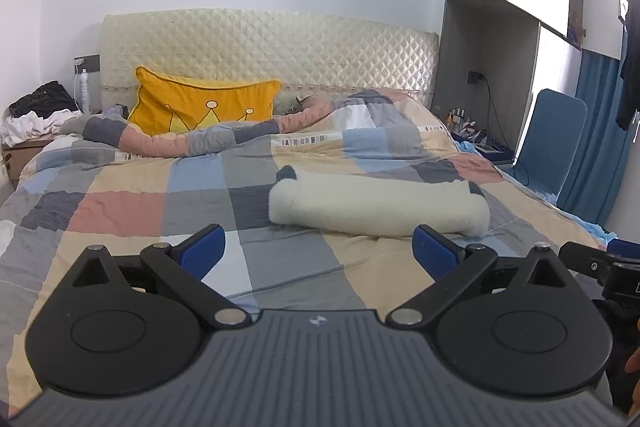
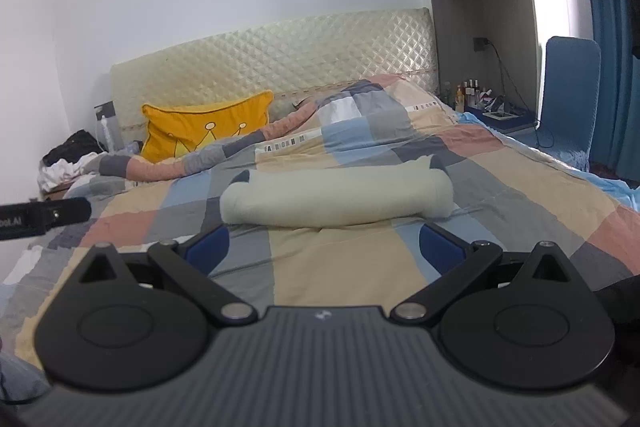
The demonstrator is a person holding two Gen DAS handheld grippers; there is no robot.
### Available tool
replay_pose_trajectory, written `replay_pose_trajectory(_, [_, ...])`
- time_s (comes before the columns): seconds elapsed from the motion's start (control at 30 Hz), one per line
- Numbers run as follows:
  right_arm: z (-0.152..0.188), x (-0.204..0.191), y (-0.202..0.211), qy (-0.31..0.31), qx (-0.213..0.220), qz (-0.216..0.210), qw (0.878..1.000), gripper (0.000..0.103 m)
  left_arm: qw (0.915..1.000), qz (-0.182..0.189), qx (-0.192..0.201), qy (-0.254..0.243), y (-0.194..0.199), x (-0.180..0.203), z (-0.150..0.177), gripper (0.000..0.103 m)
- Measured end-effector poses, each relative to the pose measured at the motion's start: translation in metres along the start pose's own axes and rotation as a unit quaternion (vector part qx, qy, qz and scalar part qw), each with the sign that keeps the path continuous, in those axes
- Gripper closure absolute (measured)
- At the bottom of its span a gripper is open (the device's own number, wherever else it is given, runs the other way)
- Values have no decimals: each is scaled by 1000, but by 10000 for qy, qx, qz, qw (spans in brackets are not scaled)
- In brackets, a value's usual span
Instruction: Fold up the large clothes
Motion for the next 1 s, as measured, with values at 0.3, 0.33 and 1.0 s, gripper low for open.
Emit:
replay_pose_trajectory(0.3, [-1,1,-1,20,6,10,10000,0,9999,93,-6,59,3,1,-1,0])
replay_pose_trajectory(0.33, [-1,1,-1,32,15,24,10000,0,10000,57,-5,42,3,2,-1,0])
replay_pose_trajectory(1.0, [-2,-3,2,60,58,67,9999,0,10000,36,46,-44,10,2,-3,0])
Point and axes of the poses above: each gripper's, at about its wrist camera, not at the fingertips, and y roughly against the way its jaws point, x to its right, z to its underside, the point moved 2 cm from there along -y, roughly the way its jaws point, and after that the axes turned 2 degrees about z, right-handed, at the moved point
